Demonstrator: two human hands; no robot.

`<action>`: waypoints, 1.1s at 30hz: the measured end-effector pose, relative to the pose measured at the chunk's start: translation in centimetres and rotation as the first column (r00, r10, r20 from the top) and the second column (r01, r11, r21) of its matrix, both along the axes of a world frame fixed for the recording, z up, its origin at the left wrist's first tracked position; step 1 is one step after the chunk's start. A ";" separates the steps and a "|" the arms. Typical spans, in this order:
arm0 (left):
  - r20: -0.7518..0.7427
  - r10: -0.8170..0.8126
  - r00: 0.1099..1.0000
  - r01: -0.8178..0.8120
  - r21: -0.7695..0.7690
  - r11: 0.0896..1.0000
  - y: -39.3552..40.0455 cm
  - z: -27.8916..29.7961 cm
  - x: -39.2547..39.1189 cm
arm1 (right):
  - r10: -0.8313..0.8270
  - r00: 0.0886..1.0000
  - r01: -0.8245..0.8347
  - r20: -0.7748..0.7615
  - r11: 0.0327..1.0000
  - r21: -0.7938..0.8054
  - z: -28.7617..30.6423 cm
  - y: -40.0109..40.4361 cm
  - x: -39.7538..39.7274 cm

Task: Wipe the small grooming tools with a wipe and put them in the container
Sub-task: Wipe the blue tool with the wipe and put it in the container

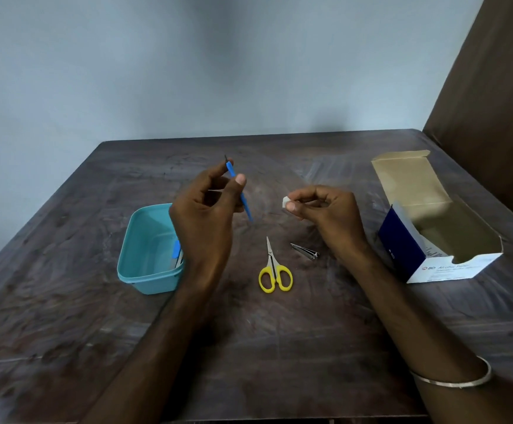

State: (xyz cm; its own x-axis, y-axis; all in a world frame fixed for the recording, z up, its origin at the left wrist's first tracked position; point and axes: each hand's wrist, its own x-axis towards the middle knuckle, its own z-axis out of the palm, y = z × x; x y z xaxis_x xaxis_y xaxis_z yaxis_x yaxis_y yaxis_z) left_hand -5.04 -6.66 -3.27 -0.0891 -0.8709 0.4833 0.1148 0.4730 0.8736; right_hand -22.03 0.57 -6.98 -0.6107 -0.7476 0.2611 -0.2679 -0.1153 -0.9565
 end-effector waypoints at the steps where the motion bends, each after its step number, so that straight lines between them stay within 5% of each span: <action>1: 0.054 0.038 0.998 -0.036 -0.043 0.998 0.0 0.4 0.7 | -0.003 1.000 0.003 0.011 1.000 0.002 0.0 0.0 0.0; 5: 0.233 0.152 0.961 -0.138 -0.075 0.988 -2.2 2.0 4.5 | -0.018 0.999 0.019 0.042 1.000 -0.024 0.3 0.2 0.1; 10: 0.524 0.255 0.813 -0.257 -0.070 0.964 -5.2 2.3 8.4 | -0.030 0.999 0.030 0.027 0.999 -0.022 0.3 0.2 0.1; 18: 0.842 0.147 0.519 -0.234 -0.026 0.972 -5.4 0.8 9.0 | -0.051 0.999 0.051 -0.009 0.999 -0.018 0.1 0.0 -0.3; 25: 0.972 0.054 0.231 -0.176 -0.012 0.984 -5.3 1.0 8.2 | -0.059 0.998 0.059 -0.002 0.998 0.010 0.0 0.0 -0.4; 33: 0.988 0.002 0.155 -0.182 0.026 0.983 -5.1 1.3 8.0 | -0.054 0.998 0.054 -0.013 0.998 0.021 0.2 0.0 -0.3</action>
State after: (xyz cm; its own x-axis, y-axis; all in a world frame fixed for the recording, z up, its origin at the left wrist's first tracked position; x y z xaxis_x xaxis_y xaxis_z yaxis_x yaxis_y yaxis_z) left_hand 2.92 -11.77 -1.96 -0.3245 -0.9451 -0.0373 -0.9166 0.3045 0.2591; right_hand -22.34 0.57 -6.82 -0.6471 -0.7190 0.2536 -0.2849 -0.0804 -0.9552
